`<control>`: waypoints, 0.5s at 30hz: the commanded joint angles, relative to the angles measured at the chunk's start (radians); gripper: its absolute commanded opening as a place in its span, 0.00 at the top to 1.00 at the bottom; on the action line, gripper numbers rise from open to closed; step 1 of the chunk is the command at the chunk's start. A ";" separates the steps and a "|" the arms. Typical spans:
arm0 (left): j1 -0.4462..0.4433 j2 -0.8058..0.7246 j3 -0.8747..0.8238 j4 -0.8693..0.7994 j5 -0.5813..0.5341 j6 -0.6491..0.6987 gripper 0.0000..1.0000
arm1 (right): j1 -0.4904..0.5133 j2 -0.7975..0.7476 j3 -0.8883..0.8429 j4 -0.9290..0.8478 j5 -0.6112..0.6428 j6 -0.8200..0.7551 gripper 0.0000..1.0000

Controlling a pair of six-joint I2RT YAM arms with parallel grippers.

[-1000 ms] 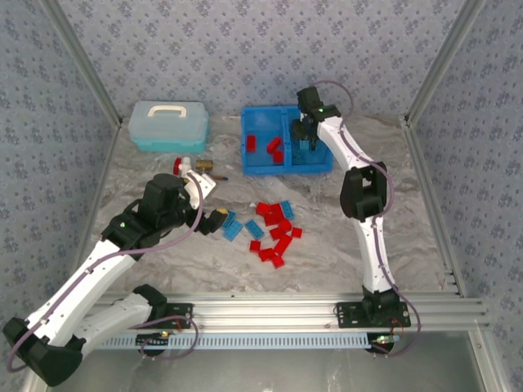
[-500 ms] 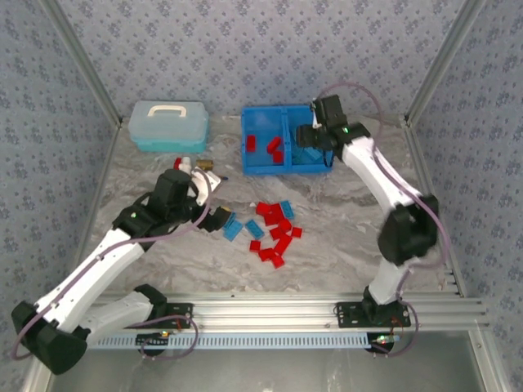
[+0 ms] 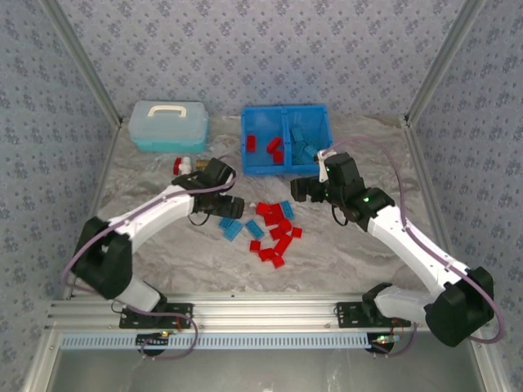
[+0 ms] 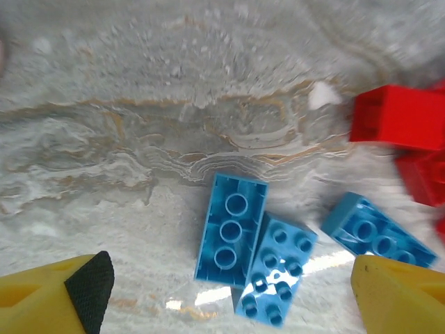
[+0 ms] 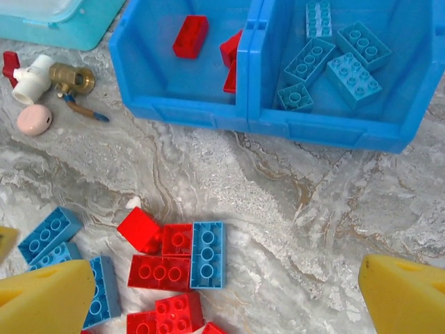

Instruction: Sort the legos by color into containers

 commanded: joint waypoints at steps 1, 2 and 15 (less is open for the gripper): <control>0.000 0.076 0.029 0.033 -0.022 -0.027 0.13 | 0.000 0.000 0.013 -0.007 -0.012 -0.018 0.00; -0.001 0.100 0.036 0.036 -0.030 -0.025 0.15 | 0.000 0.002 0.012 -0.009 -0.010 -0.018 0.00; 0.002 0.272 0.056 0.112 -0.006 -0.015 0.47 | 0.000 0.014 0.020 -0.035 0.002 -0.016 0.00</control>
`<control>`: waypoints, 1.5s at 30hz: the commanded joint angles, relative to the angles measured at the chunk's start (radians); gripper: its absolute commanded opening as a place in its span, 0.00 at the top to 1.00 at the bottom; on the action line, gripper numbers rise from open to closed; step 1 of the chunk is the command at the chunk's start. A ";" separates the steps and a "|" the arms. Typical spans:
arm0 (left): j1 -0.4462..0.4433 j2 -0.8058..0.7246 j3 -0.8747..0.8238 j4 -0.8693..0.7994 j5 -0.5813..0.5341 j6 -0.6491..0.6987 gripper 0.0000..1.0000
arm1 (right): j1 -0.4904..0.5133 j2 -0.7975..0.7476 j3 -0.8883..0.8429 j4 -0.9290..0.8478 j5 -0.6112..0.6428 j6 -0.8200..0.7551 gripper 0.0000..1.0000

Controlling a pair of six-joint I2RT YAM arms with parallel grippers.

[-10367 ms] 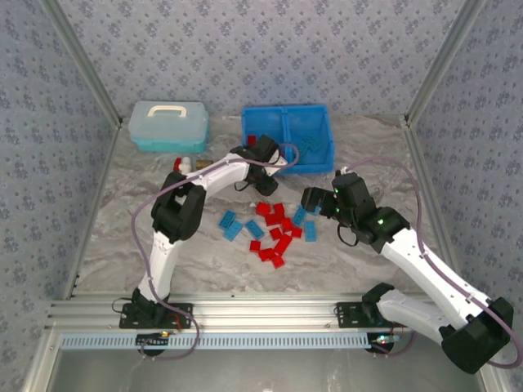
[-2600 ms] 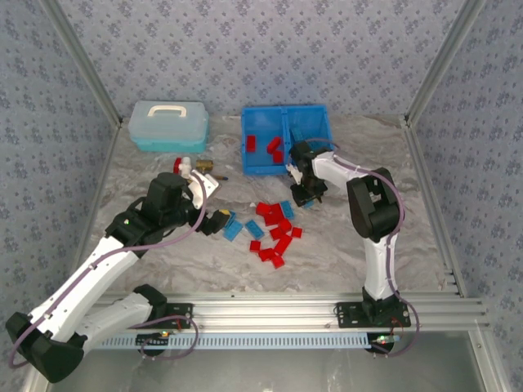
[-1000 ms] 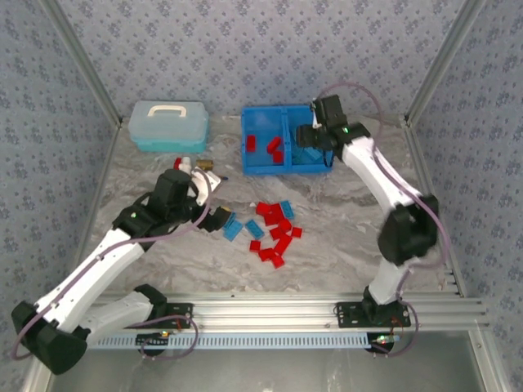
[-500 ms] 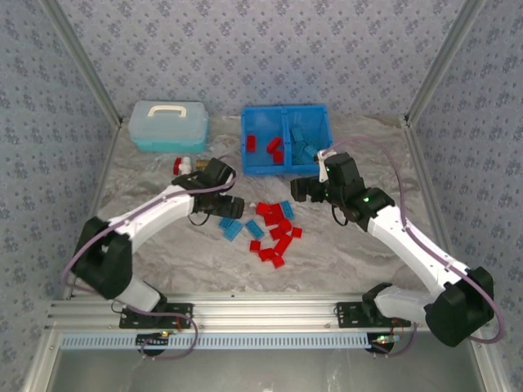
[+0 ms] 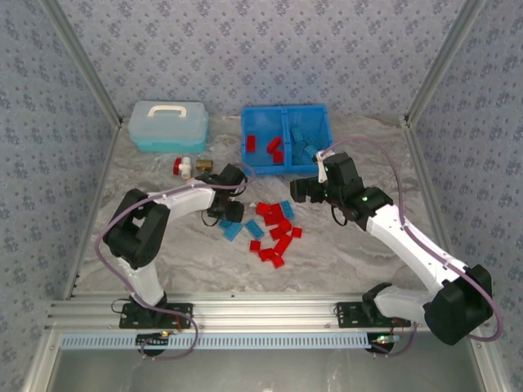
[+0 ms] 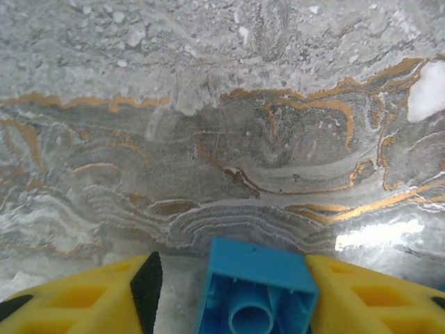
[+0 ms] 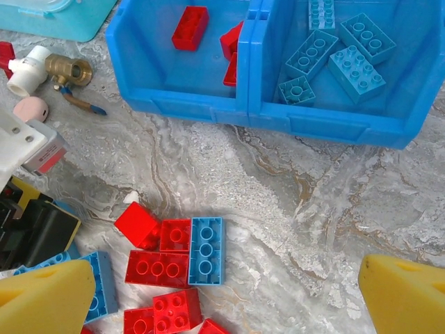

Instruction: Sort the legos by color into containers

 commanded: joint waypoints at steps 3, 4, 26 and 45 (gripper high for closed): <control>0.001 0.025 0.012 0.023 0.013 -0.009 0.58 | -0.001 0.001 0.024 -0.030 0.006 -0.002 0.00; 0.001 0.017 0.007 0.026 0.014 -0.011 0.61 | 0.000 0.000 0.028 -0.032 0.005 0.000 0.00; -0.126 0.300 0.850 0.427 -0.008 0.137 0.67 | 0.001 -0.210 -0.004 -0.094 0.140 0.100 0.00; -0.119 0.833 1.613 0.283 0.028 0.224 0.39 | -0.021 -0.344 -0.020 -0.186 0.155 0.080 0.00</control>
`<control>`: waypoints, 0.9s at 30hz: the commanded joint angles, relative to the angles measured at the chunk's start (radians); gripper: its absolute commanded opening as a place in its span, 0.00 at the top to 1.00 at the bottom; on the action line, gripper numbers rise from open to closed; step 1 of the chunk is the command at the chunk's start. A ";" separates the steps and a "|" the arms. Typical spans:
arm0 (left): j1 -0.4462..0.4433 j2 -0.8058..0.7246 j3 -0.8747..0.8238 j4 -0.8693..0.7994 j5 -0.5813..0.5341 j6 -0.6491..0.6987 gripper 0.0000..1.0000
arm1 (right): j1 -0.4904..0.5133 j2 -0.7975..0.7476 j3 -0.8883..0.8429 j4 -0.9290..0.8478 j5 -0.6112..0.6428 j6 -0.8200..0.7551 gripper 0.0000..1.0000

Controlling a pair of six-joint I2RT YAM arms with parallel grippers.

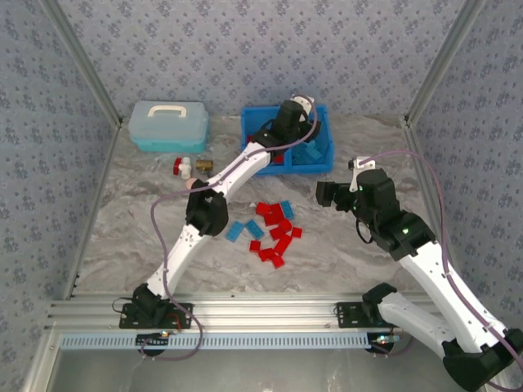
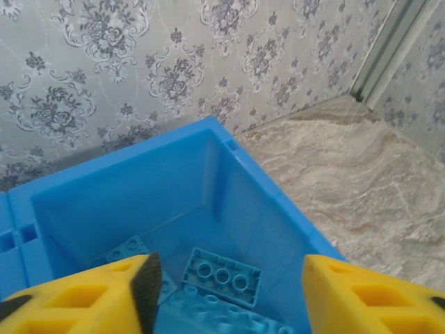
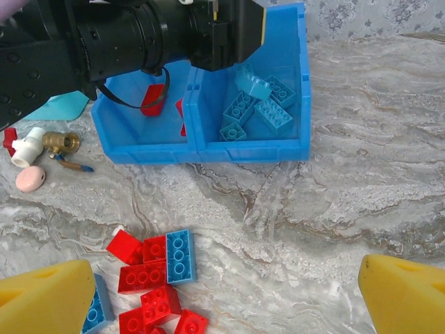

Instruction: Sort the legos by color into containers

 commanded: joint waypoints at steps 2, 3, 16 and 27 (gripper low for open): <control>-0.015 -0.062 0.077 -0.012 0.010 0.030 0.35 | -0.006 -0.001 -0.004 -0.020 -0.004 0.002 0.00; -0.017 -0.088 0.076 -0.034 0.011 0.028 0.34 | -0.006 0.003 -0.010 -0.018 -0.005 0.002 0.00; -0.025 -0.966 -0.895 -0.063 0.242 0.134 0.19 | 0.009 0.409 0.033 -0.225 -0.285 -0.464 0.01; -0.003 -1.612 -1.517 -0.343 0.100 0.319 0.07 | 0.067 0.807 0.119 -0.229 -0.250 -0.890 0.06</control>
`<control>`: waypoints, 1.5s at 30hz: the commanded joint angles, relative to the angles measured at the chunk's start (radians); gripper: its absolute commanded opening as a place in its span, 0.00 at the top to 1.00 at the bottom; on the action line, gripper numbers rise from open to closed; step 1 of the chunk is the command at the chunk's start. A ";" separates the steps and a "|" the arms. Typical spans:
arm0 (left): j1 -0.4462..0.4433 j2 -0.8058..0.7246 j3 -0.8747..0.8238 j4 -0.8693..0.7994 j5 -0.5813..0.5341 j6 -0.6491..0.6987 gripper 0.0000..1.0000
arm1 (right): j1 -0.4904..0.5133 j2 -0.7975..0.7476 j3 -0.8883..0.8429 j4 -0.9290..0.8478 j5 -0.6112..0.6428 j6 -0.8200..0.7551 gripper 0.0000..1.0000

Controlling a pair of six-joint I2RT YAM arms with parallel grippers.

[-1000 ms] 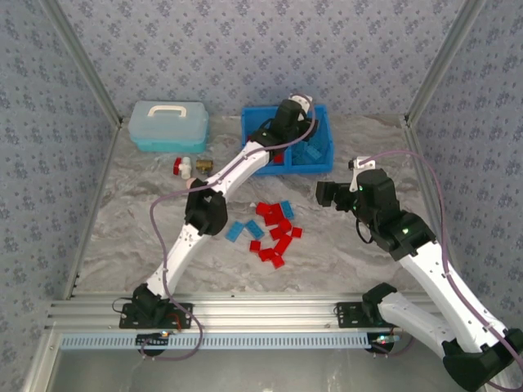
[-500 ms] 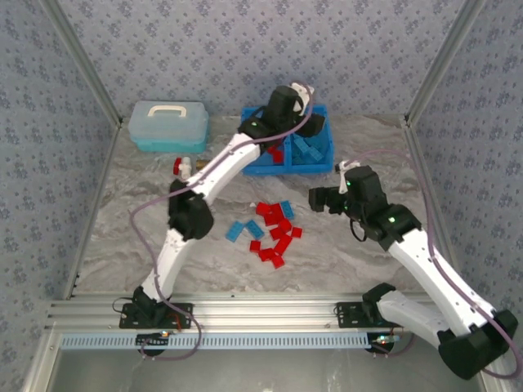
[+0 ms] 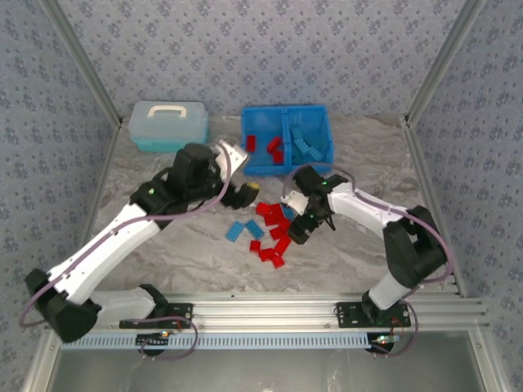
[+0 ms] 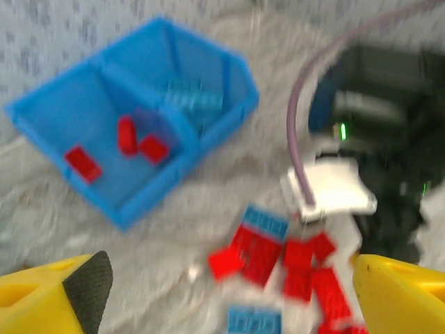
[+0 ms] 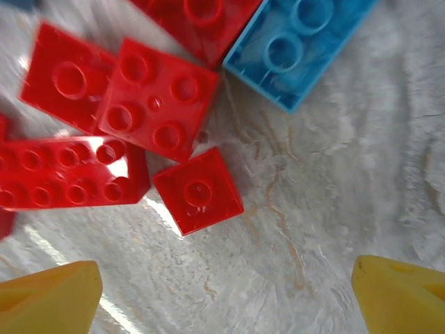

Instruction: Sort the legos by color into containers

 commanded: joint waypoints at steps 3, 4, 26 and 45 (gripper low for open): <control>0.042 -0.204 -0.140 -0.071 -0.048 0.084 0.06 | 0.004 0.048 -0.005 0.038 0.010 -0.236 0.08; 0.051 -0.226 -0.165 -0.058 -0.042 0.084 0.05 | 0.005 0.051 -0.013 0.069 0.008 -0.253 0.08; 0.128 -0.217 -0.236 -0.016 -0.050 0.050 0.02 | 0.054 0.172 -0.016 0.096 -0.024 -0.314 0.73; 0.154 -0.195 -0.233 -0.026 -0.050 0.045 0.01 | 0.102 -0.022 0.259 0.492 0.079 0.283 0.75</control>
